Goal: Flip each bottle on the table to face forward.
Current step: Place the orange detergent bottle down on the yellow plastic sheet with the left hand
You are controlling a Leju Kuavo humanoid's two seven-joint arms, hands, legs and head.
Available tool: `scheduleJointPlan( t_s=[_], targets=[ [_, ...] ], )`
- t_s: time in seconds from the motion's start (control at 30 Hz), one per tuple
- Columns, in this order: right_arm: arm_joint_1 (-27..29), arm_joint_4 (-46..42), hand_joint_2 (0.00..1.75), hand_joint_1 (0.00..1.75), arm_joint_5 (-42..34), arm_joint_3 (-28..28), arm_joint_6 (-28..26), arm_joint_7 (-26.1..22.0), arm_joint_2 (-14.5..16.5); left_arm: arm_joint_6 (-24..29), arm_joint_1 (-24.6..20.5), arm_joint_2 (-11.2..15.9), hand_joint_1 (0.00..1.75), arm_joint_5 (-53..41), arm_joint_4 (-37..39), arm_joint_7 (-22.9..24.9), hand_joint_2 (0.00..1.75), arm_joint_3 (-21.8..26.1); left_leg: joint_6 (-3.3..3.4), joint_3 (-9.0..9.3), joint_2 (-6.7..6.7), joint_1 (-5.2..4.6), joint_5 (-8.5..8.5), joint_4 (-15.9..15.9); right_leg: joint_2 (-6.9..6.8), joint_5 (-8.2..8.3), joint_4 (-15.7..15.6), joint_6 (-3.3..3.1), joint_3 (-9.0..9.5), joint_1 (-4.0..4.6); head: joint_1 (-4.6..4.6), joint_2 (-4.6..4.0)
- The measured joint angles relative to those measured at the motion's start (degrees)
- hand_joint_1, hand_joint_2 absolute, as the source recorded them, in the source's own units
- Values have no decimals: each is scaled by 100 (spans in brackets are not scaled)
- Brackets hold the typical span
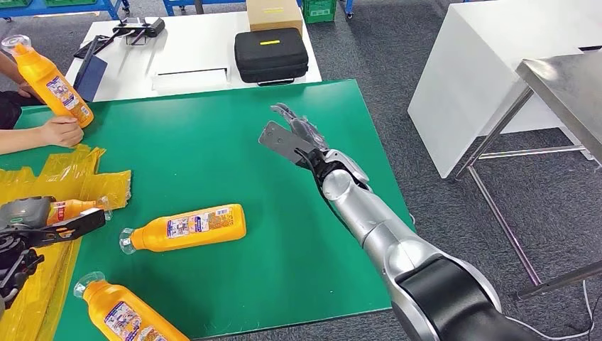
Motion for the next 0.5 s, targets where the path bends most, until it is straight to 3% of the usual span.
scheduleJointPlan(
  t_s=[0.23,0.37,0.5],
  targets=[
    [0,2,0,0,21,2,27,0,5,-35,91,2,0,105,27,-104,175,63,0,0,-2,-1,0,0,-3,0,0,0,1,-1,1,0],
    [0,4,0,0,48,8,51,0,38,-33,109,14,0,133,28,-263,0,85,0,0,-2,-1,0,0,-4,0,0,0,2,-1,2,0],
    [-1,27,0,0,141,44,96,19,98,8,132,45,0,235,28,-446,0,132,0,0,-2,0,0,-1,-6,0,0,0,2,0,1,0]
  ],
)
